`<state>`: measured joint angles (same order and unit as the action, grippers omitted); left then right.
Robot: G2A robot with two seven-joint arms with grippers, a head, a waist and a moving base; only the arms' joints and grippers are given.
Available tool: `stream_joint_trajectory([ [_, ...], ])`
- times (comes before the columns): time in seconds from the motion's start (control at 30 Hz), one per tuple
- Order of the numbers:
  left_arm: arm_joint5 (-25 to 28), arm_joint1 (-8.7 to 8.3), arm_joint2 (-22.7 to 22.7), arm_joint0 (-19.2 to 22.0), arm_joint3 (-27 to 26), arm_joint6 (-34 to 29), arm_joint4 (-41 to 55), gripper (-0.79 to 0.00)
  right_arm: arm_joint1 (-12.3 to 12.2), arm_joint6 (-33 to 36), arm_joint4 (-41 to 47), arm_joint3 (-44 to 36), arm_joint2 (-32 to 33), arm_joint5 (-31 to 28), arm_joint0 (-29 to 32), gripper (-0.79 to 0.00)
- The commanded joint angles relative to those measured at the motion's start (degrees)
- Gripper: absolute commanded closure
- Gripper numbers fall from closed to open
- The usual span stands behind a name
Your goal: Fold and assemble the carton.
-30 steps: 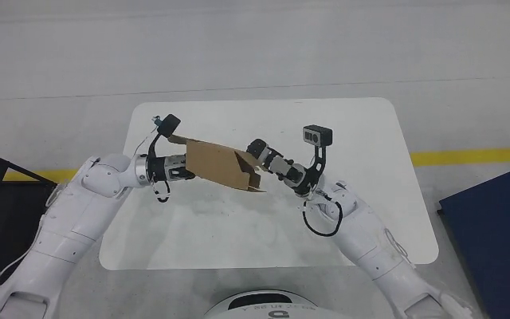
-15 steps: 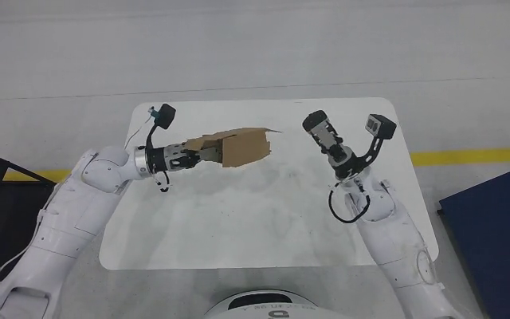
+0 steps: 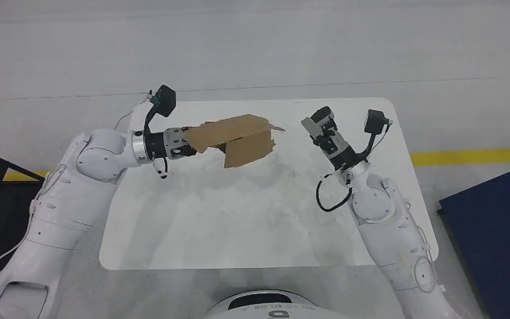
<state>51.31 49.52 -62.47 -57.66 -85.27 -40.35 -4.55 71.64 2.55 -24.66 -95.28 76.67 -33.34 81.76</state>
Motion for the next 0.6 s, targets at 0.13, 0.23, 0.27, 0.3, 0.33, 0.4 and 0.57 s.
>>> stream_joint_trajectory([
  [0.13,-0.53,0.34,0.91,-1.27,-2.32,2.12,-6.78,0.0,-0.15,-1.12,-1.77,0.62,1.77,2.48,0.29,-0.785],
  [0.23,1.85,0.39,0.84,-1.98,-3.86,3.5,-12.69,0.0,-0.7,0.15,-7.93,0.92,4.52,5.12,0.98,-0.785],
  [0.27,2.4,0.39,0.61,-2.33,-3.96,4.31,-13.9,0.0,-0.91,1.57,-9.13,0.57,5.06,4.97,1.31,-0.785],
  [0.3,3.06,0.39,0.41,-2.69,-4.08,5.21,-14.54,0.0,-1.11,2.99,-10.2,0.26,5.6,4.69,1.63,-0.785],
  [0.33,4.16,0.39,0.21,-3.04,-4.09,6.2,-14.55,0.0,-1.28,4.69,-10.31,-0.05,5.84,4.11,2.06,-0.785],
  [0.4,6.07,0.32,-0.34,-3.35,-3.62,7.54,-14.29,0.0,-1.6,8.31,-9.49,-0.84,6.1,2.1,2.6,-0.785],
  [0.57,6.69,0.02,-0.75,-3.19,-5.06,8.12,-14.79,0.0,-2.05,14.58,-9.15,-2.65,5.24,0.12,2.46,-0.785],
])
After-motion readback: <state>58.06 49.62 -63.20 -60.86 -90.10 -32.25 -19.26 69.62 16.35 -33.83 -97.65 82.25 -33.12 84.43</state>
